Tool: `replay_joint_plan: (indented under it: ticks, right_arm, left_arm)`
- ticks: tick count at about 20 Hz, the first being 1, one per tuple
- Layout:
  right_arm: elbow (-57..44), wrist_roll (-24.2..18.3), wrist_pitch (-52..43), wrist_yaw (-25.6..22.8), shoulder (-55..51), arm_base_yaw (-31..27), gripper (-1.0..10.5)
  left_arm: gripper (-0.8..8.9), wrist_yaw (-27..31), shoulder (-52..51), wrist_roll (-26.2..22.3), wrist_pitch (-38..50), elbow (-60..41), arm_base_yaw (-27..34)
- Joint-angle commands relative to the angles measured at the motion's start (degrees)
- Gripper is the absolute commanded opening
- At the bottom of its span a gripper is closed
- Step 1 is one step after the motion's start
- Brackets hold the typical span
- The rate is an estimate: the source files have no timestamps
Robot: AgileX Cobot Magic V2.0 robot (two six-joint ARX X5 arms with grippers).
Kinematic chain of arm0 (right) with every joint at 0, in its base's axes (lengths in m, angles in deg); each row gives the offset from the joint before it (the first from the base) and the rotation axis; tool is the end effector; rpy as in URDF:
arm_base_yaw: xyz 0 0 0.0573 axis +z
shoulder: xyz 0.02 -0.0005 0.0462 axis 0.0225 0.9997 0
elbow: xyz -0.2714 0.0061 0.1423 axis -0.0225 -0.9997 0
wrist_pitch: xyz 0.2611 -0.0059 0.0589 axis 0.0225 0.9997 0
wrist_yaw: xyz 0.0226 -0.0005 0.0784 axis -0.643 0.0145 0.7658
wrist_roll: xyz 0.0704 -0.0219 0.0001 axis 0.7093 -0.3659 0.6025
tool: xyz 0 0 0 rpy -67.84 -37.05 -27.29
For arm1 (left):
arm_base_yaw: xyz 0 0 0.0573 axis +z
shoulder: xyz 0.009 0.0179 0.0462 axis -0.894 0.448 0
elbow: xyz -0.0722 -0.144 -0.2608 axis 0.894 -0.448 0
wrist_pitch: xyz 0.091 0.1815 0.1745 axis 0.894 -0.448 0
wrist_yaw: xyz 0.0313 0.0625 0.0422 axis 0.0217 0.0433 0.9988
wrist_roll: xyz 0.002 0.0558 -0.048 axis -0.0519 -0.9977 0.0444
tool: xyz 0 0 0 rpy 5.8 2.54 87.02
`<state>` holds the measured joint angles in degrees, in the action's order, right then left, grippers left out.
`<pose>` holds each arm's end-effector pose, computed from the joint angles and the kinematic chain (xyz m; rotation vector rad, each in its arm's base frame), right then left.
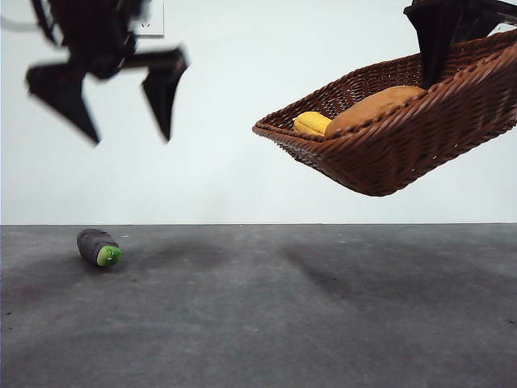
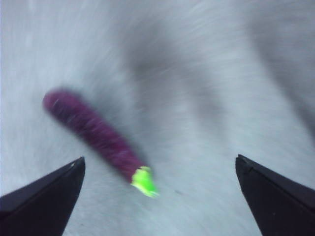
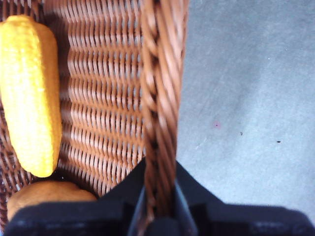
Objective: Help me put the vegetables on the table into the basket
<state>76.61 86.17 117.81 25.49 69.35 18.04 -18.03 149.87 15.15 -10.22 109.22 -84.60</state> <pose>0.3346 0.1059 0.3808 -0.0972 1.2361 0.3092 0.3475 -0.1288 0.3091 0.0488 0.9307 -0.1679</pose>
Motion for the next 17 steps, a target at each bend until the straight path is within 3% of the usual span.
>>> replay_joint_plan:
  ticks: [1,3,5,12,15,17]
  right_arm:
    - [-0.2,0.63,0.52,0.52,-0.02,0.04,-0.2]
    - [-0.2,0.57,0.68,0.52,-0.02,0.04,-0.2]
    - [-0.2,0.39,0.42,0.52,-0.02,0.04,-0.2]
    - [-0.2,-0.55,-0.9,0.5,0.0,0.04,-0.2]
    - [-0.2,-0.7,-0.94,0.52,0.0,0.04,-0.2]
    - [-0.2,-0.77,-1.22,0.5,0.0,0.04,-0.2]
  left_arm:
    - [5.94,-2.91,4.39,4.83,2.93,-0.13,6.01]
    - [5.94,-7.56,8.33,7.02,6.58,-0.13,10.91]
    - [5.93,-7.52,11.37,7.54,9.46,-0.13,13.16]
    - [5.84,-6.36,20.28,7.43,13.44,-0.13,12.98]
    - [4.5,-4.2,21.84,7.28,13.46,-0.13,12.09]
    - [4.36,-3.93,21.9,6.78,13.84,-0.13,11.5]
